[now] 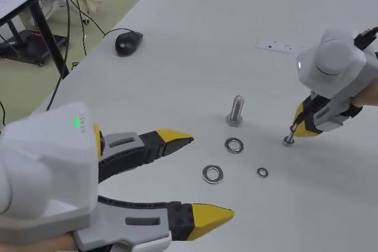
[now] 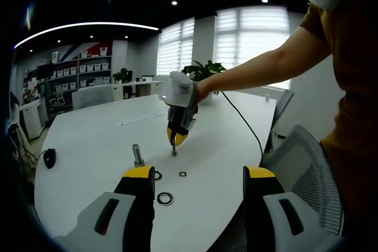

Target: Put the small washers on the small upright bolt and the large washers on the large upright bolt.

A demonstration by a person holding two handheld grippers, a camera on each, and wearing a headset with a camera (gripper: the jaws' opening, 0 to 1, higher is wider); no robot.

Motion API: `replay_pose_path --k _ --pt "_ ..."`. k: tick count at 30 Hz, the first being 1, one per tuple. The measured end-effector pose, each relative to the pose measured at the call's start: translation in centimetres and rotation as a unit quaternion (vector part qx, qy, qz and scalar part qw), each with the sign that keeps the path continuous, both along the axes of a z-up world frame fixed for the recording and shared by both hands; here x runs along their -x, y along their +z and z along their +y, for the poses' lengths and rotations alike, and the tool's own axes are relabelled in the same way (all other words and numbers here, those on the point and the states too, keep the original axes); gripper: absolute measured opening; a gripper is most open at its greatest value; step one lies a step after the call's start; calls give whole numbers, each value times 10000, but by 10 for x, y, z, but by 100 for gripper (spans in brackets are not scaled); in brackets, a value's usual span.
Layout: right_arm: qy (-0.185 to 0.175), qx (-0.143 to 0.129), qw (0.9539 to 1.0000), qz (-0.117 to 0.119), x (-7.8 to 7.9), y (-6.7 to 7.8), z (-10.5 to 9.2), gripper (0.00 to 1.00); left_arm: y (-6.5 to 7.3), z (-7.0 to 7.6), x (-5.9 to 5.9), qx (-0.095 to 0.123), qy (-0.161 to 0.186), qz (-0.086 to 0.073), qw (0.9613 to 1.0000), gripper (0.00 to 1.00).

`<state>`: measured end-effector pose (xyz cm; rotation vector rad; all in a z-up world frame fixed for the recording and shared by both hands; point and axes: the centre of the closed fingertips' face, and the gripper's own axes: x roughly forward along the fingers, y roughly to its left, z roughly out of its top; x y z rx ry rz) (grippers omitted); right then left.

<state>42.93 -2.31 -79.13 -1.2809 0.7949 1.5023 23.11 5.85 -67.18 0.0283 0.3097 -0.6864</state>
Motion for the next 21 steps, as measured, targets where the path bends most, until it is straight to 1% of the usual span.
replay_pose_path --k 3,7,13,16,18,21 --pt "1 -7 10000 34 0 -7 1 13 -1 1 0 -11 4 20 10000 59" --pt "0 -18 10000 67 -1 -16 2 13 -4 1 0 -93 -16 63 9999 59" --pt "57 -61 9999 71 -3 -25 4 14 -6 2 -3 -74 -18 95 9999 59" --pt "79 -70 9999 87 -3 -25 3 14 -6 3 -5 -70 -18 106 9999 59" --pt "51 -121 9999 101 -4 -24 4 14 -7 3 -5 -79 -24 109 9999 59" --pt "7 -109 9999 112 -4 -23 2 15 -7 3 -6 -82 -30 105 9999 59"
